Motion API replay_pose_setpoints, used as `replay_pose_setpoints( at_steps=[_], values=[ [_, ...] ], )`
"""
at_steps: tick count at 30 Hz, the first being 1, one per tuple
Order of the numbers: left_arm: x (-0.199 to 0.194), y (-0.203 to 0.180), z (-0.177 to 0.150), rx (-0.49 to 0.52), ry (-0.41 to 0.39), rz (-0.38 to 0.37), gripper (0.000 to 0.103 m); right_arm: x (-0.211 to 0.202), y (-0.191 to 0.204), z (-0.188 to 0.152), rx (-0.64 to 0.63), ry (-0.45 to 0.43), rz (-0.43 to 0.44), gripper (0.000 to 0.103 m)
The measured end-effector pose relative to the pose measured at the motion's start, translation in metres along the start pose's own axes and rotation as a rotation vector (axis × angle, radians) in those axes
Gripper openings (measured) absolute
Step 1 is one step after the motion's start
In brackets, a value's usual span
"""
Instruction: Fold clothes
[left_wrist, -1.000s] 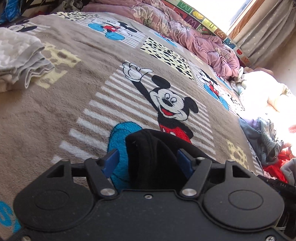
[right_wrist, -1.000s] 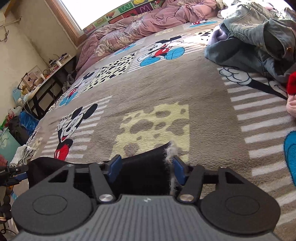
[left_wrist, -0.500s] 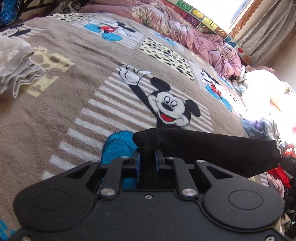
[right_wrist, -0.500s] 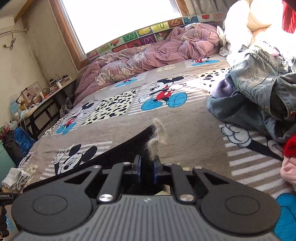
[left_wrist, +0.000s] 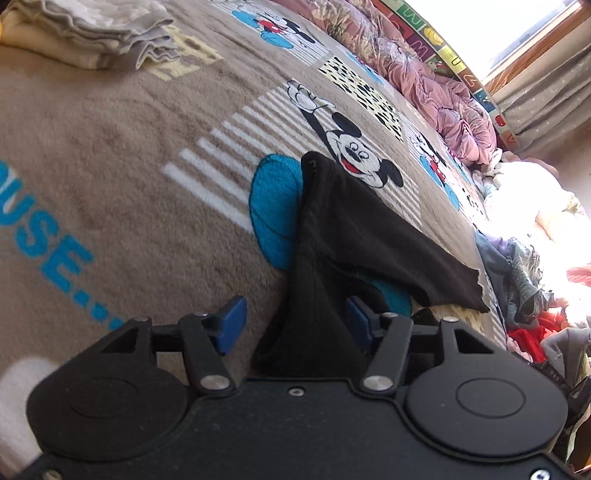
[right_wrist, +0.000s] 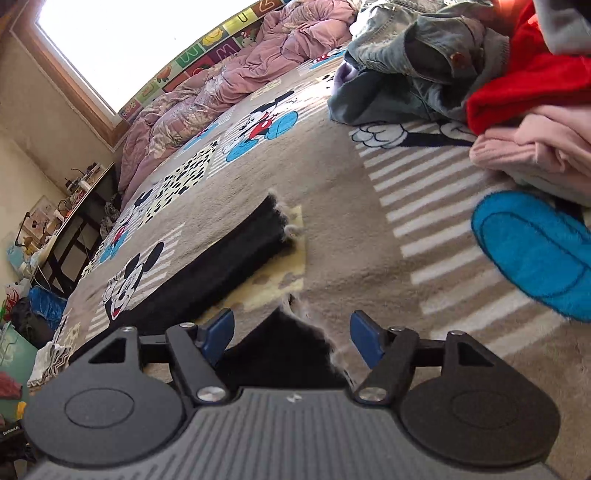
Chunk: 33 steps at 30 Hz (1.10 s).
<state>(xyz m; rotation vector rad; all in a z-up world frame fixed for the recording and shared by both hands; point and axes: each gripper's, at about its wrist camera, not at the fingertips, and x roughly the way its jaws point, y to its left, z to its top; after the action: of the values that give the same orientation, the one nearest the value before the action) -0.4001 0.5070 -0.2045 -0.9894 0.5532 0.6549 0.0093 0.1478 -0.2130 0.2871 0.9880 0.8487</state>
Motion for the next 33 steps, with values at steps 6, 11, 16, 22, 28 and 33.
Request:
replay_pose_setpoints(
  at_steps=[6, 11, 16, 22, 28, 33],
  values=[
    [-0.007, 0.004, -0.029, -0.065, -0.038, -0.027, 0.057, -0.007, -0.023, -0.036, 0.151, -0.038, 0.048, 0.070],
    [0.006, -0.012, -0.037, -0.061, -0.065, 0.003, 0.027, 0.011, -0.024, -0.039, 0.285, -0.033, 0.116, 0.014],
    [-0.013, -0.010, -0.035, -0.114, -0.145, 0.012, 0.012, -0.007, -0.011, -0.047, 0.267, -0.087, 0.086, 0.012],
    [-0.061, -0.013, -0.027, -0.112, -0.182, -0.039, 0.006, -0.068, -0.006, -0.058, 0.285, -0.165, 0.103, 0.012],
    [-0.081, -0.001, -0.046, -0.106, -0.162, -0.011, 0.000, -0.097, -0.006, -0.092, 0.253, -0.150, 0.099, 0.012],
    [-0.088, 0.032, -0.058, -0.142, -0.125, 0.043, 0.000, -0.095, -0.029, -0.122, 0.292, -0.080, 0.034, 0.012]
  ],
)
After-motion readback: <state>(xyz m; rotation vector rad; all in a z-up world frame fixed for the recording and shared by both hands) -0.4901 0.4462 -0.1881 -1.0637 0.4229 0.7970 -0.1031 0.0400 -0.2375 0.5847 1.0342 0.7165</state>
